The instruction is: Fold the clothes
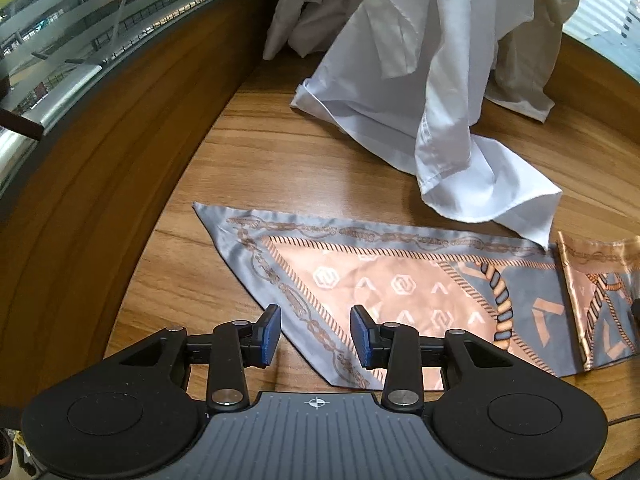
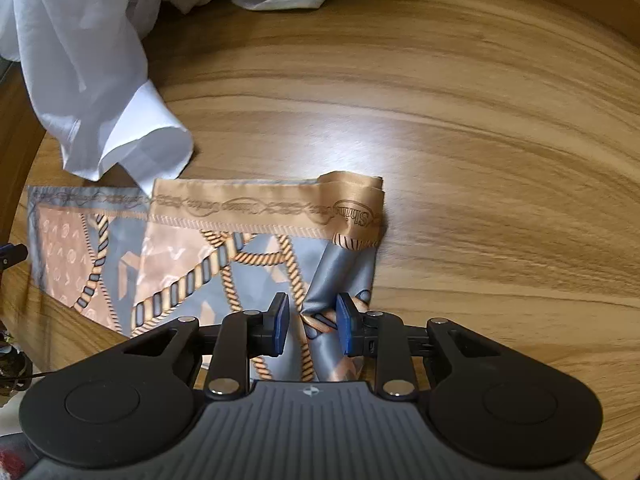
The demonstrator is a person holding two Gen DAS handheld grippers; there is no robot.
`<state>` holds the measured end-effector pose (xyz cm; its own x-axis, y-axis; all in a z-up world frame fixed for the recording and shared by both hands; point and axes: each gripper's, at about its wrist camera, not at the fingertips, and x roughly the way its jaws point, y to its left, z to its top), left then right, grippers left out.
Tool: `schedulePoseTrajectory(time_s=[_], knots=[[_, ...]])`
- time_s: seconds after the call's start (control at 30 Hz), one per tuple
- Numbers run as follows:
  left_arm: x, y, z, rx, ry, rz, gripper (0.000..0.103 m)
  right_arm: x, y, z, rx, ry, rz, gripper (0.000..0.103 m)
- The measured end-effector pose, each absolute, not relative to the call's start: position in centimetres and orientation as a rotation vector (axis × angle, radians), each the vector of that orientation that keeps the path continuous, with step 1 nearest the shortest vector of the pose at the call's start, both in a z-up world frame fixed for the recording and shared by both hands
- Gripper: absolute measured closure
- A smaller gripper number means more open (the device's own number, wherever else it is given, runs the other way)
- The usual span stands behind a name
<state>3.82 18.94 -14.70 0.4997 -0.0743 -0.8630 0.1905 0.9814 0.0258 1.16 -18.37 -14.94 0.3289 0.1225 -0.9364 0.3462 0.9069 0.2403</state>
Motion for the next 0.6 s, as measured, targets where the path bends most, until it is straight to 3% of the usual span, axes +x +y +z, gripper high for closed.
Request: schedulePoseTrajectory(time_s=[0.23,0.47,0.53,0.6], knots=[[3.5,18.5,-15.5,0.127,1.039,-0.141,0.056,1.2,-17.8,-15.0,0.431,1.236,-0.147,0.072],[3.3,18.0,-16.4,0.131,1.044,-0.12,0.065,0.8,-17.9,-15.0,0.434,1.234,-0.156,0.072],[3.3,17.8,-16.7,0.132,1.045,-0.114,0.072,0.7,-17.8,-15.1,0.431,1.234,-0.155,0.072],[3.2,17.5,-16.8,0.143,1.041,-0.114,0.095,0.7,-17.7,-15.1,0.43,1.234,-0.154,0.072]])
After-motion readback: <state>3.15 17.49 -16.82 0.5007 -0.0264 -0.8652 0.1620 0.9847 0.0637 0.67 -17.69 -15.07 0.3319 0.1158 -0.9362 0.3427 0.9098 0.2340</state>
